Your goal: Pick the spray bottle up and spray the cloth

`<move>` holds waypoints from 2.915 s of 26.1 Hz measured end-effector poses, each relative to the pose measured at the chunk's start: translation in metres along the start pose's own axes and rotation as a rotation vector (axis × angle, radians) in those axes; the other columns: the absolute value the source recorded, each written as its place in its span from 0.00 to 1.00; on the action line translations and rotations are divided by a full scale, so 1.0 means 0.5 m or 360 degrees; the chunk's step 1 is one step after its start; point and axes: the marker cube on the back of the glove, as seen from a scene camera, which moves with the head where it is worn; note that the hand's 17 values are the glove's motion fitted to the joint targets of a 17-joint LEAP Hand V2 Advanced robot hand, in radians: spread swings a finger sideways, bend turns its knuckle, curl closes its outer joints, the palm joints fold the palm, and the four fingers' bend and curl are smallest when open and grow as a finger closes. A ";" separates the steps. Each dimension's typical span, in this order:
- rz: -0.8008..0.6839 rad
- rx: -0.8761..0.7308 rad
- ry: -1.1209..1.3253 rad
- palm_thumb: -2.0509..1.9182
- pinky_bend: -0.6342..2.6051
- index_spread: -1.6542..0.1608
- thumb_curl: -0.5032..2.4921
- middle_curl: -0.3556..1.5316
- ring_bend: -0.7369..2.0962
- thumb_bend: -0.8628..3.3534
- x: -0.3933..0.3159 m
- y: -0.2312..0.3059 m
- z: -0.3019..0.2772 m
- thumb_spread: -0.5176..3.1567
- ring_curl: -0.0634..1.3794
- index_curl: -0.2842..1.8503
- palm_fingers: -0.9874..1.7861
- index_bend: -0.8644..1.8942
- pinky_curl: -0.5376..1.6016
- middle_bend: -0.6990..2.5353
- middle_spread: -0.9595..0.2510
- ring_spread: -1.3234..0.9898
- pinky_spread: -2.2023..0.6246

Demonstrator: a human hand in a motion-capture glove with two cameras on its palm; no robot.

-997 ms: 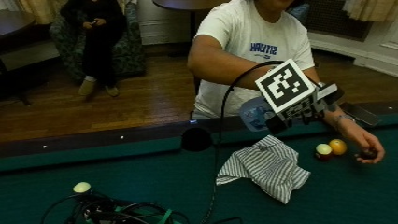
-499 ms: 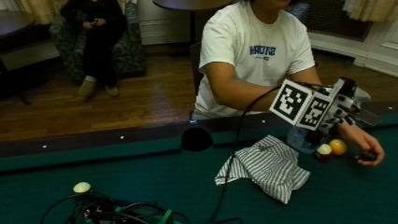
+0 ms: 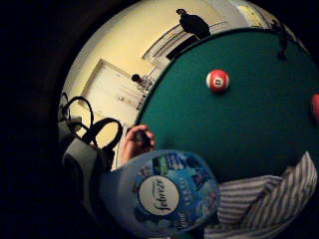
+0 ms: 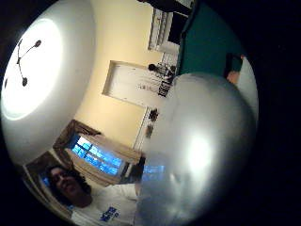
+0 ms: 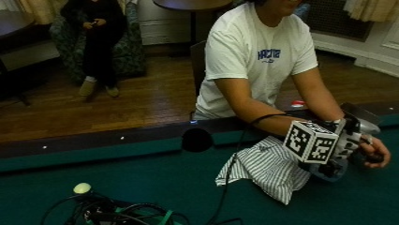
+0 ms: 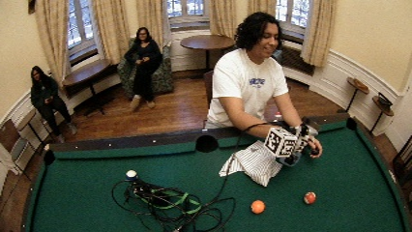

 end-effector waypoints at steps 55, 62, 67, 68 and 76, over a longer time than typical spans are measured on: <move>-0.0243 -0.0642 0.0766 0.63 0.29 0.69 0.34 0.40 0.40 0.19 0.075 0.019 -0.053 0.38 0.28 0.34 0.51 0.36 0.42 0.29 0.63 0.50 0.81; -0.0470 -0.0804 0.1085 0.62 0.28 0.67 0.32 0.39 0.39 0.19 0.014 0.136 -0.181 0.39 0.28 0.31 0.49 0.36 0.41 0.28 0.63 0.50 0.83; -0.0572 -0.0862 0.1251 0.62 0.28 0.67 0.31 0.39 0.39 0.19 -0.028 0.212 -0.266 0.39 0.27 0.30 0.49 0.36 0.41 0.28 0.64 0.50 0.83; -0.0579 -0.0865 0.1269 0.62 0.28 0.67 0.31 0.38 0.39 0.19 -0.034 0.225 -0.283 0.39 0.27 0.29 0.49 0.36 0.41 0.28 0.64 0.50 0.83; -0.0596 -0.0828 0.1307 0.61 0.28 0.67 0.30 0.38 0.39 0.20 -0.071 0.298 -0.413 0.39 0.27 0.28 0.49 0.36 0.41 0.27 0.64 0.50 0.83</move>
